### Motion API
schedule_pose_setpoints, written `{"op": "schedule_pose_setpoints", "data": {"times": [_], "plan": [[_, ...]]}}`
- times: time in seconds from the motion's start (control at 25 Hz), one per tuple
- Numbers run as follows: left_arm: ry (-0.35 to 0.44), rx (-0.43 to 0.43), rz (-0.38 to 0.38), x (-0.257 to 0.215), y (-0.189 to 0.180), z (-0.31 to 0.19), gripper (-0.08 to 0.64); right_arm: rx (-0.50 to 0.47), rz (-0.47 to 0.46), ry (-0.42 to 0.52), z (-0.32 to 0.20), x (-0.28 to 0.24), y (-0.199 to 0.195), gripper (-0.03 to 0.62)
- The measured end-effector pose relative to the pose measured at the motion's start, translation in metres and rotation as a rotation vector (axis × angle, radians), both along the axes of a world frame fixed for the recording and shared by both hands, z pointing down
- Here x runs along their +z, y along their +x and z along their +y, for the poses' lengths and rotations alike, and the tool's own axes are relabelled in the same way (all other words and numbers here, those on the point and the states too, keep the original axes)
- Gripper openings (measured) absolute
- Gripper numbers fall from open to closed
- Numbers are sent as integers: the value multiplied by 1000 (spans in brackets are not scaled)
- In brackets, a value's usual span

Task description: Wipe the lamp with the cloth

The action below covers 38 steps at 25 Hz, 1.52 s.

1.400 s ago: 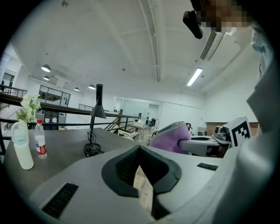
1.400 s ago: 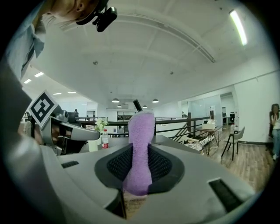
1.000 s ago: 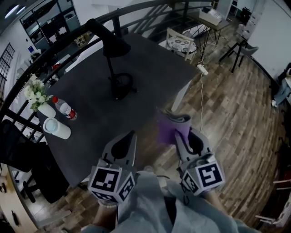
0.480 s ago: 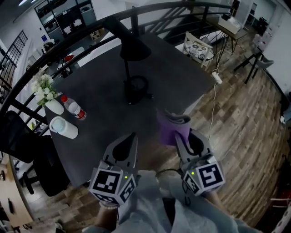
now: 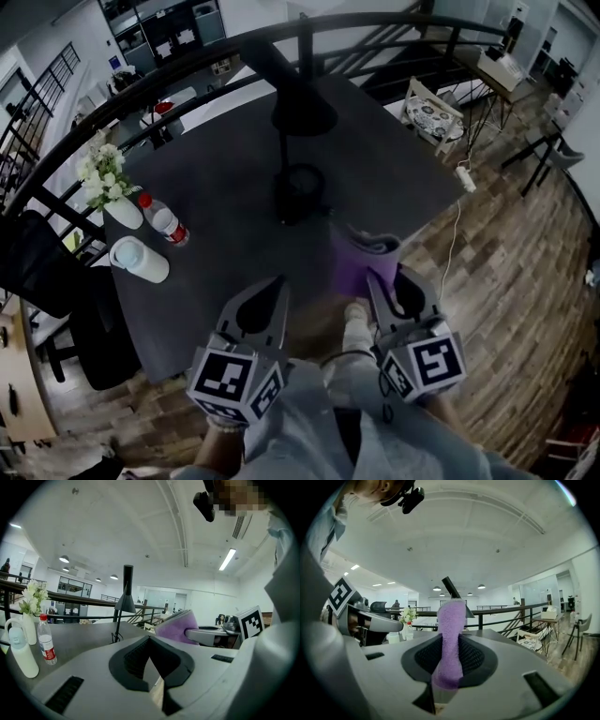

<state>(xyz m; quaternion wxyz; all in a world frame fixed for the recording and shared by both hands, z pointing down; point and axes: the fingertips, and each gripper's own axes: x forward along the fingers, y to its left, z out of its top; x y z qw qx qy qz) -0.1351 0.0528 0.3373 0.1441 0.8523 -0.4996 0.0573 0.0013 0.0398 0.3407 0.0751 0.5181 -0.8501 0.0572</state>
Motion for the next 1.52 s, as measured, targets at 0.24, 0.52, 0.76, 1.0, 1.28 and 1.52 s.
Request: {"op": "schedule_pose_setpoints", "data": {"times": [0.24,0.52,0.76,1.0,1.28,1.52], "plan": [[6,-84,-8,-2,-1,-31,9,-105,11,31,-45,-8,-5,89],[8,-184,-6,-10,1,-71,9,-249,34,85,-100,-26,-18,89],[19,-285,-3,-16,13,-106,9,-374,27,123,-146,-45,-19,89],[22,-385,-11,-22,32,-137,9,-524,-31,199,-189,-77,-26,89],[27,-518,-19,-26,30,-141,9,-719,-78,301,-195,-120,-57,89],[-26,-609,-33,-22,33,-136,9,-839,-99,403,-195,-152,-80,89]]}}
